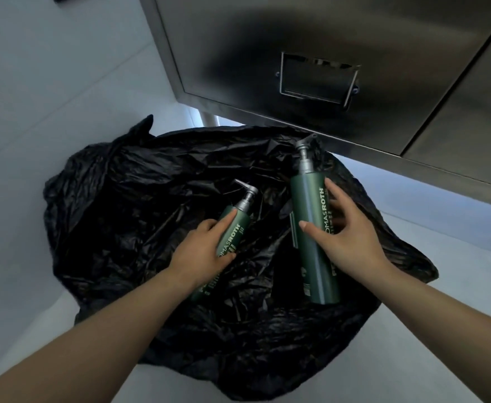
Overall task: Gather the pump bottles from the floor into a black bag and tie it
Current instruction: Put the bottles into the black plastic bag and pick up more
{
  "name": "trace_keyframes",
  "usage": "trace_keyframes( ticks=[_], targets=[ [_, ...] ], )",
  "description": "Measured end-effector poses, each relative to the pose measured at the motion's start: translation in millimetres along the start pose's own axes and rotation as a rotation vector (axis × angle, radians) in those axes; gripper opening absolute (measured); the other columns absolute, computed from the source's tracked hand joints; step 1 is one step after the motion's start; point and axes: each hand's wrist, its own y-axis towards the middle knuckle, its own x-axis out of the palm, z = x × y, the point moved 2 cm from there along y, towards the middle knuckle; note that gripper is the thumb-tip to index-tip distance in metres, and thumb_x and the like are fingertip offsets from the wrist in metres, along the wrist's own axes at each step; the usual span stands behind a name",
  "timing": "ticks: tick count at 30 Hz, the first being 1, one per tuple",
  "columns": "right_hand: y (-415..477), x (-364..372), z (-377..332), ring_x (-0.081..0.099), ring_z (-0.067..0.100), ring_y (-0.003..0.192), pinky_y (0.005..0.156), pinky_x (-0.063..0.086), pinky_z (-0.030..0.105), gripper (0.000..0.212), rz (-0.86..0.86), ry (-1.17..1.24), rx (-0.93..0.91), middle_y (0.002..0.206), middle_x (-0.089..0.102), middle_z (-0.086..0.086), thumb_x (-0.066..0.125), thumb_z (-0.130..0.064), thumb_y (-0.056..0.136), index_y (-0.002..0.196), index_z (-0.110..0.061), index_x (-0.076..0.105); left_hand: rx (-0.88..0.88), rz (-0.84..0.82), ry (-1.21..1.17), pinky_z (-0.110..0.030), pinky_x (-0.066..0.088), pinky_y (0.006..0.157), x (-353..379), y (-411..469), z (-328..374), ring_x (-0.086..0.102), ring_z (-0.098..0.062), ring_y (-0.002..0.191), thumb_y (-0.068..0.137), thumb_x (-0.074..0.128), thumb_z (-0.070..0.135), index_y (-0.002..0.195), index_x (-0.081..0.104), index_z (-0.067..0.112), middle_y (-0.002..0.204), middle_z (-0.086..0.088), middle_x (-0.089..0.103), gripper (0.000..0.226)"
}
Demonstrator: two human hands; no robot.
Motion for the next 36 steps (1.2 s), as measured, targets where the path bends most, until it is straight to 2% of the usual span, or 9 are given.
trace_keyframes(
  ticks=[6,10,16,19,21,23,27,32,36],
  targets=[
    [0.2,5.4,-8.3,0.047,0.012,0.124,0.103,0.044,0.04,0.082,0.02,-0.006,-0.015,0.14,0.044,-0.013,0.073,-0.042,0.074,0.139,-0.053,0.023,-0.061,-0.019,0.021,-0.041,0.051,0.088,9.2,-5.4,-15.2,0.05,-0.026,0.117,0.084,0.064,0.038,0.145,0.001,0.05,0.141,-0.003,0.039,0.088],
    [0.9,10.3,-9.6,0.047,0.012,0.125,0.103,0.044,0.042,0.082,-0.009,0.002,-0.019,0.142,0.043,-0.012,0.073,-0.042,0.074,0.14,-0.051,0.023,-0.122,-0.065,0.082,-0.039,0.052,0.082,15.5,-4.3,-30.8,0.051,-0.027,0.116,0.085,0.064,0.036,0.148,-0.001,0.044,0.14,-0.006,0.04,0.09],
    [-0.3,12.4,-20.2,0.046,0.011,0.126,0.104,0.043,0.039,0.082,-0.007,-0.007,-0.033,0.141,0.044,-0.011,0.073,-0.041,0.074,0.14,-0.051,0.024,-0.085,-0.043,0.084,-0.032,0.051,0.077,12.5,-4.3,-28.9,0.052,-0.022,0.114,0.089,0.059,0.041,0.149,0.0,0.04,0.146,-0.002,0.036,0.084],
    [-6.0,18.2,-16.2,0.048,0.014,0.123,0.101,0.045,0.04,0.086,-0.053,-0.021,-0.001,0.14,0.044,-0.011,0.072,-0.043,0.074,0.141,-0.05,0.02,-0.043,0.018,0.13,-0.035,0.049,0.091,3.8,-9.6,-31.1,0.041,-0.023,0.129,0.088,0.058,0.044,0.15,0.008,0.037,0.148,-0.003,0.035,0.08],
    [-12.2,24.1,-10.4,0.046,0.016,0.125,0.103,0.044,0.041,0.089,-0.112,-0.061,0.012,0.144,0.04,-0.008,0.071,-0.045,0.075,0.143,-0.048,0.014,-0.047,0.041,0.204,-0.041,0.04,0.105,-1.3,-14.3,-37.8,0.03,-0.024,0.138,0.087,0.057,0.046,0.15,0.014,0.034,0.151,-0.005,0.032,0.077],
    [-18.2,29.7,-6.1,0.045,0.018,0.126,0.103,0.043,0.041,0.092,-0.169,-0.108,0.018,0.145,0.038,-0.005,0.071,-0.046,0.075,0.144,-0.047,0.01,-0.099,0.025,0.231,-0.047,0.032,0.111,-5.2,-19.2,-46.3,0.022,-0.025,0.143,0.087,0.055,0.048,0.15,0.015,0.033,0.155,-0.006,0.026,0.075],
    [-25.3,41.0,0.2,0.044,0.019,0.126,0.1,0.043,0.037,0.094,-0.228,-0.157,0.029,0.146,0.037,-0.002,0.071,-0.046,0.075,0.144,-0.048,0.007,-0.189,-0.027,0.2,-0.05,0.028,0.113,-5.3,-29.7,-60.5,0.013,-0.026,0.146,0.088,0.051,0.051,0.15,0.014,0.035,0.159,-0.006,0.017,0.074],
    [-25.6,54.4,6.6,0.042,0.014,0.123,0.093,0.04,0.027,0.093,-0.269,-0.197,0.034,0.145,0.038,0.0,0.07,-0.046,0.075,0.146,-0.044,0.008,-0.218,-0.065,0.159,-0.044,0.029,0.113,-2.9,-35.3,-70.9,0.011,-0.025,0.146,0.09,0.046,0.054,0.15,0.012,0.036,0.16,-0.004,0.011,0.071],
    [-23.7,64.4,8.2,0.039,0.017,0.13,0.098,0.037,0.027,0.093,-0.258,-0.197,0.047,0.145,0.04,0.002,0.072,-0.044,0.074,0.146,-0.041,0.013,-0.215,-0.109,0.152,-0.043,0.032,0.111,2.4,-38.0,-76.4,0.014,-0.027,0.145,0.09,0.043,0.055,0.15,0.01,0.034,0.16,-0.007,0.011,0.072]
  ],
)
